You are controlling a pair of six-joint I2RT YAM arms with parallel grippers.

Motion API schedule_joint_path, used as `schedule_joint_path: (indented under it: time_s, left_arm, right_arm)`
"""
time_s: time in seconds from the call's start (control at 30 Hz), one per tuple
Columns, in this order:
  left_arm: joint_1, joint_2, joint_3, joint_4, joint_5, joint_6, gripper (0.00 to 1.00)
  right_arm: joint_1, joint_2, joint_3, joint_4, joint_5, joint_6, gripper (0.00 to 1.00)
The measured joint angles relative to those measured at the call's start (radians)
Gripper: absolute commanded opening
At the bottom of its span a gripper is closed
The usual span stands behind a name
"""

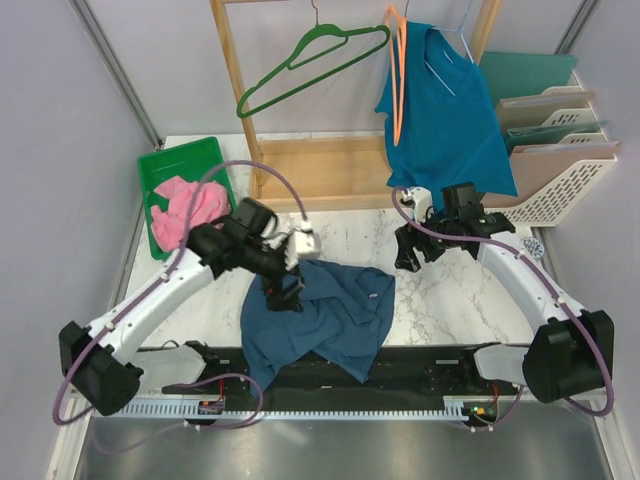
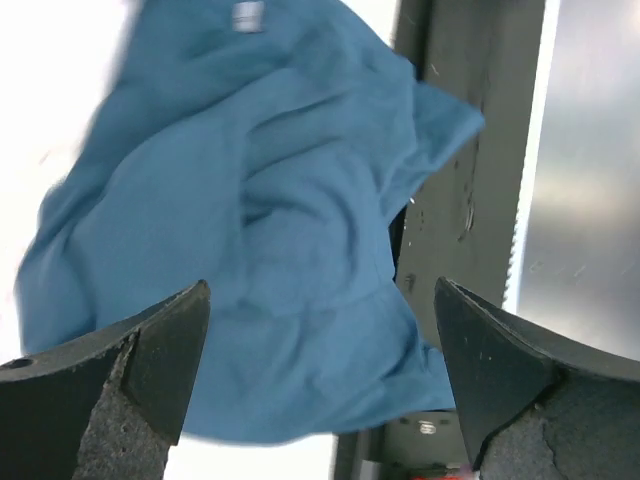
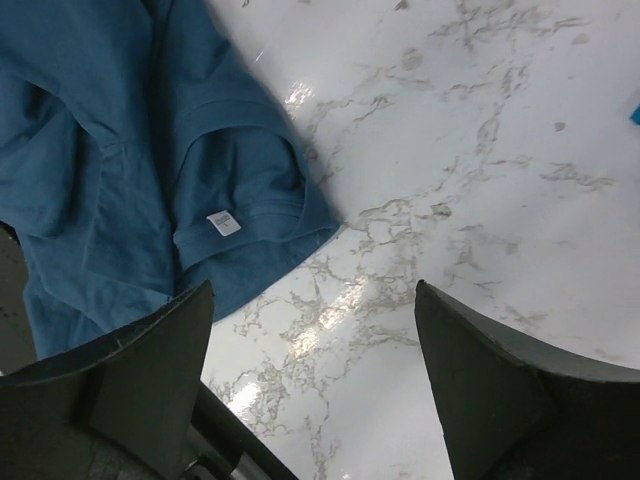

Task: Place the t-shirt on the hanger
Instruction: Place the T-shirt at the center of the board, then flatten out the T-shirt at the center of the board.

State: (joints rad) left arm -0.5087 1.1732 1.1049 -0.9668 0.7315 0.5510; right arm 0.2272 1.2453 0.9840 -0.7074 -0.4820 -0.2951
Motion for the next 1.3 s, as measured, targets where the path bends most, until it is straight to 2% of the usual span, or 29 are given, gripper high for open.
schedule_joint_path:
  time_s: [0.1,0.2,0.37,0.63,0.67,0.7,0.77,0.8,0.83,0.87,1.0,1.1,1.23,1.3]
  left_arm:
    - [-0.239,0.042,-0.042,0.089,-0.108,0.042,0.96]
    - [-0.372,0.151,-0.055,0.167,-0.193,0.085,0.94]
    - [-0.396,0.331,-0.053,0.302,-0.291,0.122,0.9]
    - [-0.491,0.452,-0.039,0.498,-0.383,0.171,0.86]
    - [-0.504,0.47,-0.039,0.519,-0.393,0.175,0.81]
    - [-0.513,0.485,-0.039,0.533,-0.4,0.179,0.62]
    - [-0.526,0.516,-0.039,0.553,-0.415,0.196,0.48]
    - [-0.527,0.527,-0.039,0.559,-0.422,0.201,0.27]
    - [-0.528,0.533,-0.039,0.56,-0.427,0.202,0.08]
    - [-0.528,0.536,-0.039,0.557,-0.437,0.206,0.02]
    - [-0.514,0.533,-0.026,0.529,-0.446,0.206,0.02]
    - [-0.44,0.517,0.05,0.459,-0.441,0.124,0.02]
    - [-0.194,0.441,0.225,0.42,-0.401,-0.055,0.02]
    - [-0.052,0.348,0.29,0.425,-0.39,-0.135,0.02]
  right_arm:
    - [-0.001,0.04,-0.008,-0.005,-0.021,0.016,0.86]
    - [-0.005,0.041,-0.013,-0.008,-0.03,0.031,0.86]
    - [-0.016,0.007,-0.04,-0.005,-0.029,0.041,0.85]
    - [-0.036,0.031,-0.05,0.0,-0.039,0.06,0.84]
    - [-0.042,0.039,-0.05,0.0,-0.042,0.062,0.84]
    - [-0.05,0.045,-0.05,0.0,-0.044,0.064,0.83]
    - [-0.064,0.048,-0.05,0.0,-0.047,0.069,0.83]
    - [-0.071,0.048,-0.05,0.002,-0.05,0.072,0.83]
    - [-0.078,0.048,-0.05,0.003,-0.054,0.075,0.83]
    - [-0.083,0.048,-0.05,0.004,-0.057,0.077,0.82]
    - [-0.103,0.046,-0.05,0.005,-0.067,0.085,0.8]
    - [-0.114,0.042,-0.05,0.005,-0.069,0.094,0.8]
    - [-0.121,0.016,-0.05,0.023,-0.089,0.121,0.8]
    - [-0.121,-0.011,-0.05,0.05,-0.11,0.144,0.79]
